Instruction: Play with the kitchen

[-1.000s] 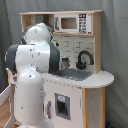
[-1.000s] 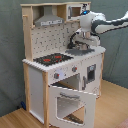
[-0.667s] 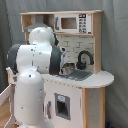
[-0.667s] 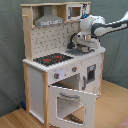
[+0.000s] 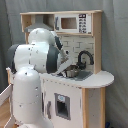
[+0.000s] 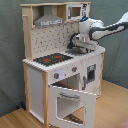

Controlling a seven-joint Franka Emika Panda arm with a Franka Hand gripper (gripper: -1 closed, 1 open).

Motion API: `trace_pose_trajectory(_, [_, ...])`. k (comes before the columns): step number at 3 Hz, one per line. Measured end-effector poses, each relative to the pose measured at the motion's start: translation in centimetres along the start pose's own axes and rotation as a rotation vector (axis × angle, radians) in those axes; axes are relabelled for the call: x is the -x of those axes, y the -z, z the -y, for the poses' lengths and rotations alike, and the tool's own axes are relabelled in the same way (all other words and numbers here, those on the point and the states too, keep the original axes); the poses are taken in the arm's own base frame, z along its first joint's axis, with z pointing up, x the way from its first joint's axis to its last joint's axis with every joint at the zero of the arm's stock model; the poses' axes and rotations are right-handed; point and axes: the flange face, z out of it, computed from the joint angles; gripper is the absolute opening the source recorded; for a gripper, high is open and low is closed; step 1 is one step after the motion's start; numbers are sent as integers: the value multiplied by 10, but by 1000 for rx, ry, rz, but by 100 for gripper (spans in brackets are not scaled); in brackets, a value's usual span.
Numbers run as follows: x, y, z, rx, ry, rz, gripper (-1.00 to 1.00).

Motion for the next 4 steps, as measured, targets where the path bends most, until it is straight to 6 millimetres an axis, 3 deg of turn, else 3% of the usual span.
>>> trace_pose_trajectory(2, [-28, -5, 8, 27, 38, -54, -100])
trace_pose_trajectory(3, [-27, -4, 7, 26, 38, -54, 100])
trace_pose_trajectory(4, [-25, 18, 6, -14, 38, -81, 100])
